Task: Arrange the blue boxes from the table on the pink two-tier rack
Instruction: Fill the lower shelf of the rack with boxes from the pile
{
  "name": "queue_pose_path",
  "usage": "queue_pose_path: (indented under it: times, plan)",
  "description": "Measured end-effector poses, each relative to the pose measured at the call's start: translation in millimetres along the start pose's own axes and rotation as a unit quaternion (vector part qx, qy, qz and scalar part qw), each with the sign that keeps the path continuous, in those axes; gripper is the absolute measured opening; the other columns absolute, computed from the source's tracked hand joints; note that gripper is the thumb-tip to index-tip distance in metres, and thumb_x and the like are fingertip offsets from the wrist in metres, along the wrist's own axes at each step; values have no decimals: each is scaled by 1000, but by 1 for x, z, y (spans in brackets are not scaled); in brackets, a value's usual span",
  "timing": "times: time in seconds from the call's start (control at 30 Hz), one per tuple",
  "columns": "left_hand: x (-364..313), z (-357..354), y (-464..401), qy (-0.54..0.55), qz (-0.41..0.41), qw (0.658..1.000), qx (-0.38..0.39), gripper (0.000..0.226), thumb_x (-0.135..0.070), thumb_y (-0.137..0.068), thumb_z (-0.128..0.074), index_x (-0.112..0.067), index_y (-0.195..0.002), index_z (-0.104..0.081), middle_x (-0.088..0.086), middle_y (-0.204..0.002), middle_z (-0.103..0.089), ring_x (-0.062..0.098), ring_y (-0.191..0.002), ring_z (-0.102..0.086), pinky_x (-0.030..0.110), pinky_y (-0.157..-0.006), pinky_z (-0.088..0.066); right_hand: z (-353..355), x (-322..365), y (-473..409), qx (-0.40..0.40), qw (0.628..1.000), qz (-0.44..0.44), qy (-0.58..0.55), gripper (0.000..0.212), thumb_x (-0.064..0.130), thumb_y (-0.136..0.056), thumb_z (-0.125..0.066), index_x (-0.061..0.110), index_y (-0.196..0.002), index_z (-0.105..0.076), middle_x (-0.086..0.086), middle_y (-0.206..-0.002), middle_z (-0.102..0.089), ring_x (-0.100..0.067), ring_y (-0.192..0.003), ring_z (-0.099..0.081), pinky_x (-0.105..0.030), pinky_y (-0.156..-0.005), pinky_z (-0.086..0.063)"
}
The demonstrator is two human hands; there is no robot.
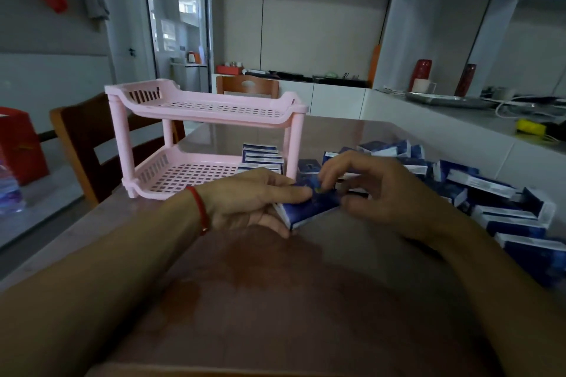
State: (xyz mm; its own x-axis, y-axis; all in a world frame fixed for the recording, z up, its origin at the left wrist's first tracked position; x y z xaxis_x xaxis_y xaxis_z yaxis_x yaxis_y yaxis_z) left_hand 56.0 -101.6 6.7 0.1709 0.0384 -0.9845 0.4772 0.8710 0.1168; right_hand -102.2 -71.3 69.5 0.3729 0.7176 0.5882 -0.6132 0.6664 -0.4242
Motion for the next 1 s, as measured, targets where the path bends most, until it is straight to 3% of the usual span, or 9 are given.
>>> queue_pose_path:
  times: [0.1,0.17,0.33,0.5,0.6,0.73,0.83,0.9,1.0]
  plan:
    - [-12,13,5,-201,-45,979,-13,33,-24,-88,-73,-11,-119,-70,13,-107,-75,26,-91,-72,41,-82,-62,13,-9,-1,-96,995,-24,-28,22,0,-87,-69,19,-97,-65,10,-106,-67,-6,-105,-63,-34,-90,-56]
    - [-23,13,8,-317,-92,943,-32,30,-26,-86,-78,-19,-114,-70,4,-104,-76,21,-94,-73,44,-88,-60,2,-23,-2,-47,996,-75,-7,32,15,-86,-75,27,-112,-62,17,-114,-64,-2,-108,-61,-32,-89,-57]
    - [-29,-1,11,-481,-126,868,1,44,-38,-79,-82,-29,-119,-67,-10,-105,-73,5,-92,-68,19,-82,-54,-28,-37,-4,33,994,-101,8,50,23,-81,-82,33,-123,-59,16,-119,-62,1,-105,-62,-28,-89,-57]
    - [-21,14,12,-438,-81,895,-2,60,-44,-68,-87,-31,-119,-59,-7,-110,-70,13,-99,-69,40,-88,-59,-28,-39,-6,-7,996,-91,8,38,28,-76,-85,30,-110,-67,5,-102,-70,-9,-86,-70,-36,-79,-61]
    - [-28,17,19,-453,-98,886,-19,44,-31,-74,-86,-31,-111,-62,-9,-105,-70,8,-94,-68,33,-87,-59,-34,-39,-6,-39,995,-88,5,40,28,-78,-83,31,-114,-65,12,-104,-68,-3,-91,-67,-32,-80,-61]
    - [-35,53,57,-428,-112,892,-93,40,-29,-80,-83,-30,-115,-63,-9,-113,-69,11,-102,-67,35,-87,-59,-36,-36,-11,-80,995,-57,-32,31,29,-87,-74,31,-116,-63,13,-105,-66,-1,-95,-64,-14,-78,-53]
    - [-35,95,88,-375,-111,901,-189,41,-23,-83,-80,-30,-118,-62,-5,-116,-68,14,-106,-66,41,-92,-58,-35,-37,-15,-130,990,-47,14,23,26,-89,-69,28,-111,-63,14,-96,-65,-3,-87,-62,-14,-71,-52]
    - [-33,115,98,-380,-90,887,-246,42,-22,-84,-78,-32,-120,-58,-2,-116,-67,16,-106,-66,43,-94,-57,-36,-39,-19,-155,986,-47,30,21,20,-90,-69,28,-108,-61,14,-91,-64,-5,-82,-62,-18,-70,-53]
    - [-33,128,88,-471,-38,822,-317,48,-19,-86,-77,-26,-127,-53,4,-125,-63,22,-110,-62,39,-96,-54,-38,-44,-25,-162,984,-58,48,24,18,-90,-69,28,-108,-58,14,-90,-62,-4,-79,-61,-21,-70,-53]
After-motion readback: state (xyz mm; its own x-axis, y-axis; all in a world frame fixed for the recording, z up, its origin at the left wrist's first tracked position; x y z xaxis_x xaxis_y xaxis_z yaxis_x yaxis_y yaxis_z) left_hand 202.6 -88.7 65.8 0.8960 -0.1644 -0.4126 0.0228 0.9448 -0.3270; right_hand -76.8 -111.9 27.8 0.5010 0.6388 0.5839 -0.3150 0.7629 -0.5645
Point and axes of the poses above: each hand's wrist, its own y-axis away from the middle knuckle, its own z-axis out of the back of the hand, x = y × z, the point moved 7 cm from there along -y, towards the middle knuckle
